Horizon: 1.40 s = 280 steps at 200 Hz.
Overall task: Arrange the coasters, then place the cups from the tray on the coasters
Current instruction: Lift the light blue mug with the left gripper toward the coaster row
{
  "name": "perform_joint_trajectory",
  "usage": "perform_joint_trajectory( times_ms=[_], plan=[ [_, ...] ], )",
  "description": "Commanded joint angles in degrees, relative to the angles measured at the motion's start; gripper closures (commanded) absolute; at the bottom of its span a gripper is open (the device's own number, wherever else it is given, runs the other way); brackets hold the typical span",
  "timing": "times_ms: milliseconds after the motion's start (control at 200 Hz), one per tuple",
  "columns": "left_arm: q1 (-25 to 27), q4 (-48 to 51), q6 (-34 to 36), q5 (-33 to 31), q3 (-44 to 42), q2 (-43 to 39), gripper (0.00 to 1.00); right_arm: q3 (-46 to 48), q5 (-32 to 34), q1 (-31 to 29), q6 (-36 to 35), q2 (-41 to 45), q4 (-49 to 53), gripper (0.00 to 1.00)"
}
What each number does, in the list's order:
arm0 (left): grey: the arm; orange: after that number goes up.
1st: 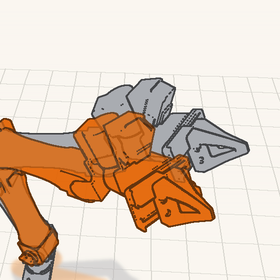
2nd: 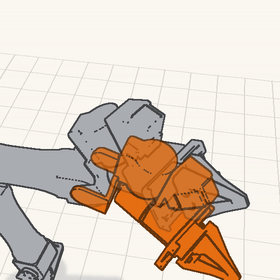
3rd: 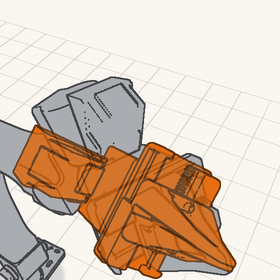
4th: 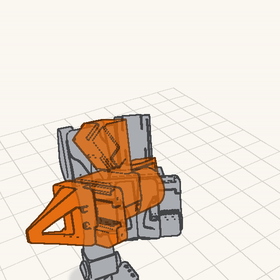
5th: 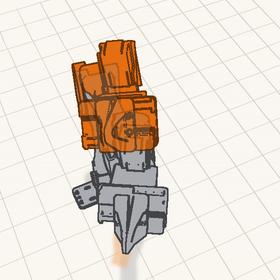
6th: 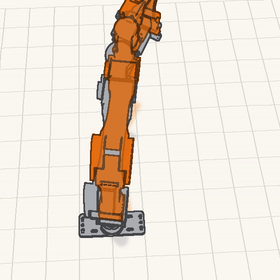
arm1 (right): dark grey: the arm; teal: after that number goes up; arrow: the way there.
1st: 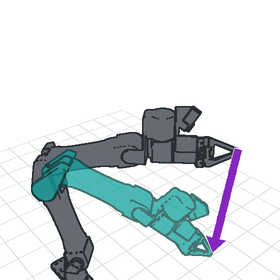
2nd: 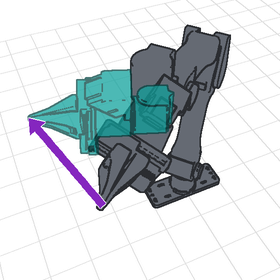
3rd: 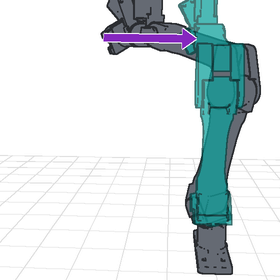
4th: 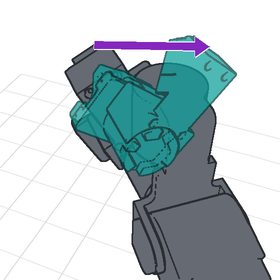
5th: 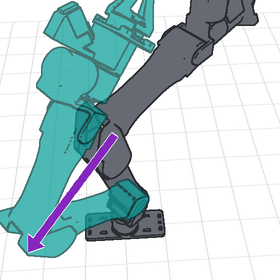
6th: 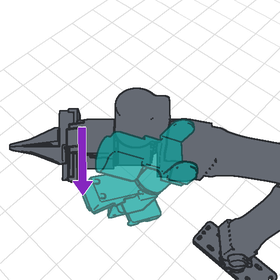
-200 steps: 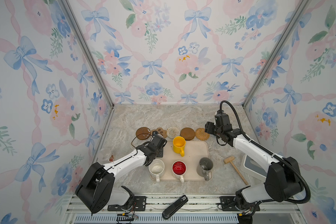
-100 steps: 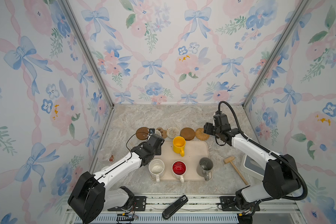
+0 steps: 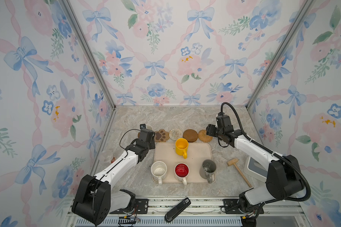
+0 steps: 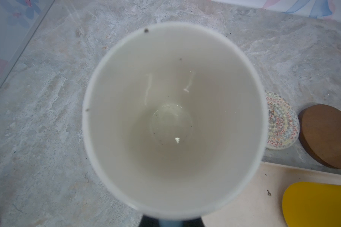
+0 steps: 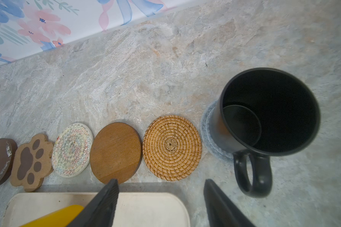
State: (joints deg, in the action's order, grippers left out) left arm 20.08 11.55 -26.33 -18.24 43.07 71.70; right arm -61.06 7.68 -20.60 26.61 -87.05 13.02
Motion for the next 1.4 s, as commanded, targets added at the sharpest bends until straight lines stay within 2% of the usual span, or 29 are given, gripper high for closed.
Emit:
perform_joint_trajectory(
  times_ms=[0, 170, 525, 1395],
  plan=[
    [-2.49, -8.23, 2.39, 2.11, 0.09, 0.23, 1.00, -1.70, -0.47, 0.61, -0.13, -1.02, 0.11, 0.29],
    [-5.49, -9.07, 3.45, 2.90, 1.21, 3.28, 1.00, -1.34, -0.74, 0.59, -0.21, -0.94, -0.59, 0.29],
    [-7.89, -11.59, 4.09, 5.36, 2.46, 8.58, 1.00, -1.70, -1.33, 0.60, -0.28, -1.81, -0.83, 0.29],
    [-8.98, -10.17, 7.41, 4.08, 7.08, 13.79, 1.00, -2.93, -2.41, 0.61, -0.77, -3.92, -0.30, 0.29]
  ],
)
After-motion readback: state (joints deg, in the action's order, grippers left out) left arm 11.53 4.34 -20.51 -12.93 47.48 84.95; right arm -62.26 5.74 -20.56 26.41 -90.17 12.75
